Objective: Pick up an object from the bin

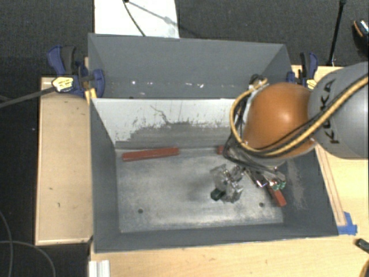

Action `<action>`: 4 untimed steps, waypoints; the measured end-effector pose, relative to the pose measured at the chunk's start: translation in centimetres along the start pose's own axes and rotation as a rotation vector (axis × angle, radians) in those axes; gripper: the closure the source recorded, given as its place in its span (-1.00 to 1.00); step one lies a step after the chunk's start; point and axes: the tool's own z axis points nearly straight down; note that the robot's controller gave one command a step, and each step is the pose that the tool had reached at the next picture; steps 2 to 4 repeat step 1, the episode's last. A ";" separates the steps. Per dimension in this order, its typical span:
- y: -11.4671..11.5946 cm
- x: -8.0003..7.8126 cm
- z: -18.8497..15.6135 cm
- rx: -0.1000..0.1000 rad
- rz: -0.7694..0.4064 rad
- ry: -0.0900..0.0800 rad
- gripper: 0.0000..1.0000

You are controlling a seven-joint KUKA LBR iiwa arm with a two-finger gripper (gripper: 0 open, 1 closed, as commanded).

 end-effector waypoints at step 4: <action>2.4 -1.9 -25.7 0.008 -0.019 -0.017 1.00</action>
Offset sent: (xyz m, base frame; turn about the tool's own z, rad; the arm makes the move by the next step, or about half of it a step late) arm 0.0051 0.0293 0.2517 -0.0255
